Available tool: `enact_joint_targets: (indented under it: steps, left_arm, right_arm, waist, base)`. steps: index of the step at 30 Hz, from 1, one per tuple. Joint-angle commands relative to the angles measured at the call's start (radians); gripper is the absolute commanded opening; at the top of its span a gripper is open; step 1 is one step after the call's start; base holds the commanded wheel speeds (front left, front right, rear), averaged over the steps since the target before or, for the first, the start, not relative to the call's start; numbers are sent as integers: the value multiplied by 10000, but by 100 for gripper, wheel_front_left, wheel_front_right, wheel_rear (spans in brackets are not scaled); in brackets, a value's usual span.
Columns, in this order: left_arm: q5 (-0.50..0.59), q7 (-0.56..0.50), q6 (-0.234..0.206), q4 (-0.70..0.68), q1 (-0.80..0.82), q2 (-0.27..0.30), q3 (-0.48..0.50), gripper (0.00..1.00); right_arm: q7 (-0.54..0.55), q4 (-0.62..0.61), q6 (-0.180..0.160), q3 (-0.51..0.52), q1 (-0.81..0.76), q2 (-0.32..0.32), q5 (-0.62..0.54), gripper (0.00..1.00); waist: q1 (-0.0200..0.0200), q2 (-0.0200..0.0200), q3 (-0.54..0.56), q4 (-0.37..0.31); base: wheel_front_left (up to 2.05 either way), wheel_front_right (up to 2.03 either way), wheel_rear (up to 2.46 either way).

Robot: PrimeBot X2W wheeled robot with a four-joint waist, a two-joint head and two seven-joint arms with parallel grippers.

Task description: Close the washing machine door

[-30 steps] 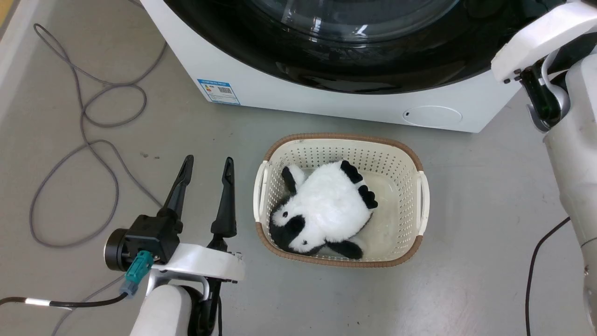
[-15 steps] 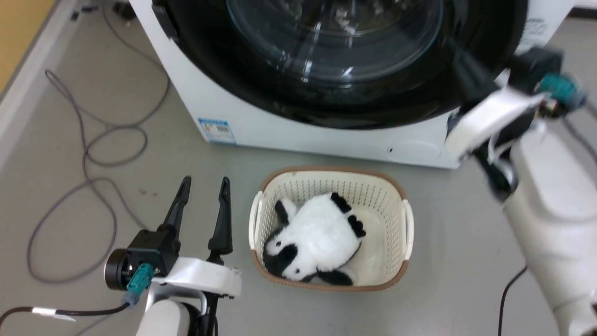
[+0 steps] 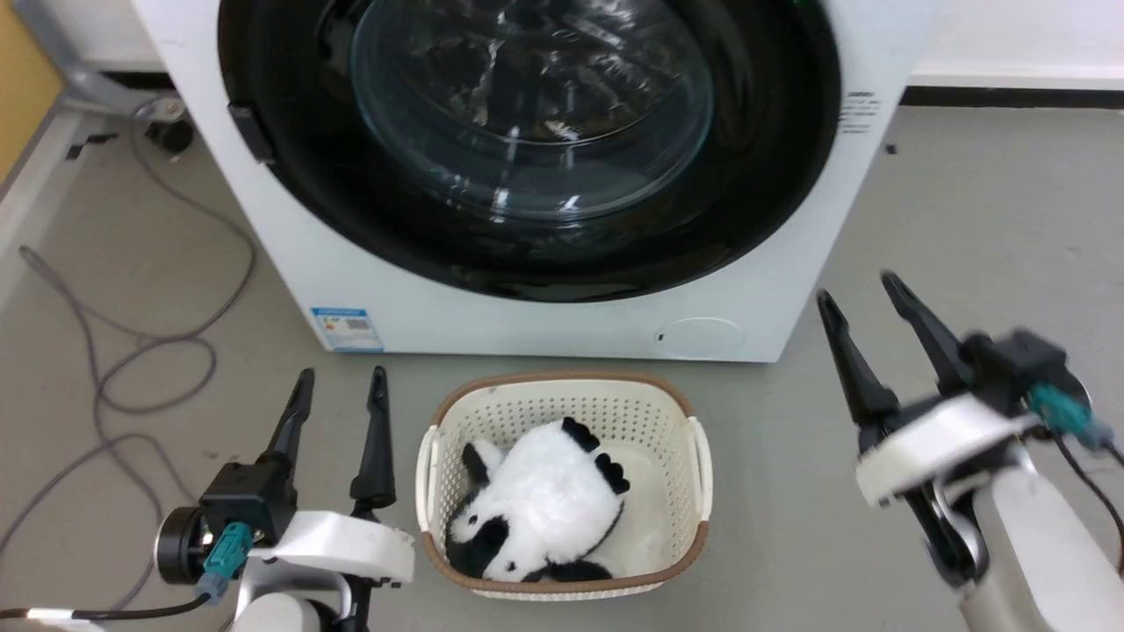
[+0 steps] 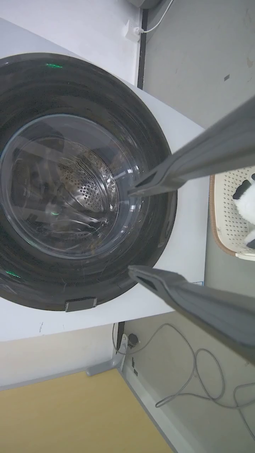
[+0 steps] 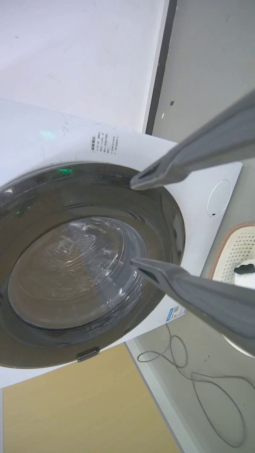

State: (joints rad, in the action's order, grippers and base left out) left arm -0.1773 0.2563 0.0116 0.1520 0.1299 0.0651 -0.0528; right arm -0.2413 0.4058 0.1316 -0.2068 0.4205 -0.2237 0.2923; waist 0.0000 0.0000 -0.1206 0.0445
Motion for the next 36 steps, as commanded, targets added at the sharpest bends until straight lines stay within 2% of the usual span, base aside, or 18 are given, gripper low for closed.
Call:
enact_joint_targets:
  steps: [1, 10, 16, 22, 33, 34, 36]
  left_arm:
    - [82, 55, -3, 21, -135, 75, 53, 100]
    - [181, 55, 107, 317, -562, 282, 203, 100]
    - [237, 55, 188, 568, -885, 372, 160, 100]
    - [249, 55, 177, 789, -1131, 371, 146, 100]
    - [394, 55, 185, 957, -1371, 427, 39, 100]
    - [346, -2, 184, 942, -1288, 402, 33, 0]
    - [345, -11, 182, 940, -1287, 396, 29, 0]
  right_arm:
    - [34, -254, -9, 186, -394, 87, -140, 100]
    - [811, -2951, -9, 1901, -3261, 1169, -1209, 100]
    - [1351, -4248, -9, 2318, -4640, 1598, -1760, 100]
    - [1633, -4822, -9, 2238, -5355, 1719, -1914, 100]
    - [1646, -5031, -9, 2251, -5631, 1733, -1608, 100]
    - [1690, -4973, 0, 2249, -5461, 1687, -1648, 0]
    - [1694, -4969, 0, 2249, -5451, 1686, -1651, 0]
  waist:
    - [0, 0, 138, -172]
    - [0, 0, 517, -706]
    - [0, 0, 769, -826]
    - [0, 0, 1015, -800]
    - [0, 0, 1243, -714]
    - [0, 0, 1244, -713]
    - [0, 0, 1245, -712]
  base:
    - [0, 0, 0]
    - [0, 0, 0]
    - [0, 0, 0]
    - [0, 0, 0]
    - [0, 0, 0]
    - [0, 0, 0]
    - [0, 0, 0]
